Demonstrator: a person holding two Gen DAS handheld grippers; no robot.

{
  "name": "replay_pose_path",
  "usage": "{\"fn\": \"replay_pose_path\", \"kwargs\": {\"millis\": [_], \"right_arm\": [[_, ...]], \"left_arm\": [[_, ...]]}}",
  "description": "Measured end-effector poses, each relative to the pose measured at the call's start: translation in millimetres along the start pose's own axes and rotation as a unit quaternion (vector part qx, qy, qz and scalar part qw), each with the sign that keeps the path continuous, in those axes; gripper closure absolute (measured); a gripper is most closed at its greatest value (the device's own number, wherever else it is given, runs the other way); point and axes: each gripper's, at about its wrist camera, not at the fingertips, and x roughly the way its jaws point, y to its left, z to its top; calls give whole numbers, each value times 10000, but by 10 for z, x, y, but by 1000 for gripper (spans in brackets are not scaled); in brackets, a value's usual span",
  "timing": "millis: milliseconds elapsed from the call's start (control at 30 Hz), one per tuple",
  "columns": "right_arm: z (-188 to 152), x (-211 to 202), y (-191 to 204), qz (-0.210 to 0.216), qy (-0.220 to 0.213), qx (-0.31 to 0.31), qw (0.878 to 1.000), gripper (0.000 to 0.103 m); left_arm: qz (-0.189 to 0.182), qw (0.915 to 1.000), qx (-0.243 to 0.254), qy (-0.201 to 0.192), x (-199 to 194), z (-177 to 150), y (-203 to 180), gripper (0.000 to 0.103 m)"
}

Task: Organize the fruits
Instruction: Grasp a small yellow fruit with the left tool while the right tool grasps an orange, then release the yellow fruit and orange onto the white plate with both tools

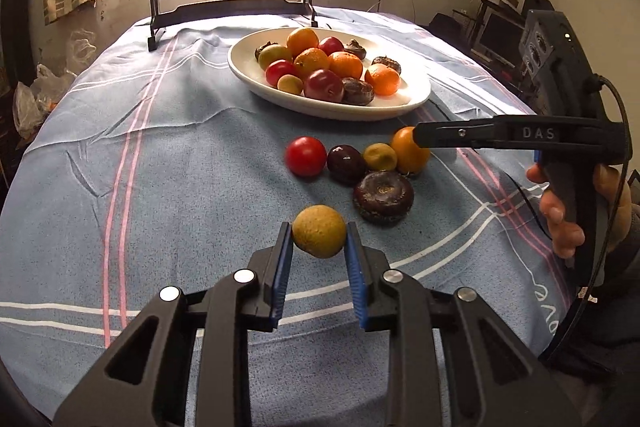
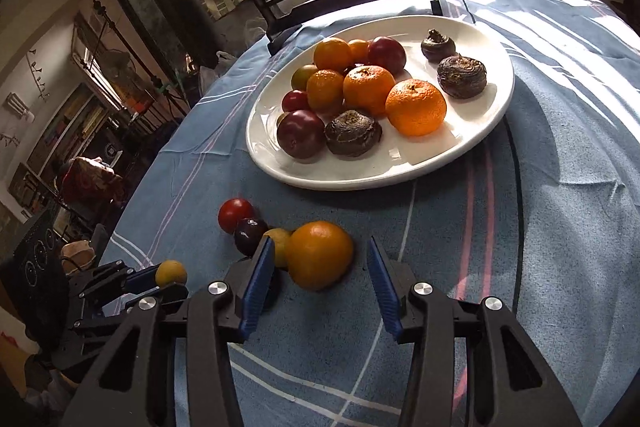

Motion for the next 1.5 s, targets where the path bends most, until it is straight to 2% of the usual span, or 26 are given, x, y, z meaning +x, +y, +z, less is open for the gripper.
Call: {"fn": "replay_pose_path", "kwargs": {"millis": [33,100,200,300,433,600,733,833,867,900,933,967,1100,1133,1200,1267,1333,1367,1500], "right_arm": [[8,59,-18,63,106,64,9999,65],[-2,112,-57,251,181,226,9993,65],[-46,54,-82,410,73,359,9985,66],[-43,-133,-100,635,-153,424,9970,66],[157,-484,-169,671,-708,428,9943,66],[651,-599,-351,364,-1039,554,9924,66],[999,-338,-526,68,-986,735,9924,66],[1151,-102,-601,-71,-896,762,9930,63],[1169,-62,-604,-142,-927,724,9930,63],[1174,-50,-597,-184,-981,685,9926,56],[1155,-72,-582,-203,-1062,677,9918,49],[1126,-112,-563,-175,-1129,663,9912,47],[866,-304,-358,-203,-1112,304,9931,46],[758,-338,-292,-158,-1006,214,9946,46],[506,-349,-112,-174,-766,-125,9968,46],[230,-295,116,-126,-424,-576,9974,46],[-28,-209,335,-113,-125,-951,9953,46],[-125,-154,428,-121,-16,-1102,9938,47],[-272,67,663,-332,240,-1375,9897,47]], "left_arm": [[-7,10000,-26,-18,-7,-4,15,78],[-36,10000,-64,-41,-17,-11,39,78],[-78,9998,-134,-90,-38,-5,73,78],[-129,9996,-179,-167,-91,37,91,78],[-230,9992,-132,-303,-150,224,69,78],[-343,9986,-131,-384,7,758,72,78],[-446,9984,-261,-232,396,1255,98,78],[-352,9986,-387,-12,758,1512,152,77],[-360,9981,-498,85,865,1559,192,76],[-378,9972,-620,159,943,1589,243,60],[-383,9962,-760,178,974,1596,298,40],[-373,9956,-850,103,954,1579,334,36],[-201,9977,-640,-139,677,1374,313,29],[-118,9982,-566,-184,587,1289,297,24],[0,9990,-385,-215,420,1091,258,24],[123,9994,-246,-202,275,880,228,22],[270,9993,-201,-190,152,679,230,13],[328,9991,-178,-183,103,592,230,13],[538,9985,-108,-43,10,365,259,13]]}}
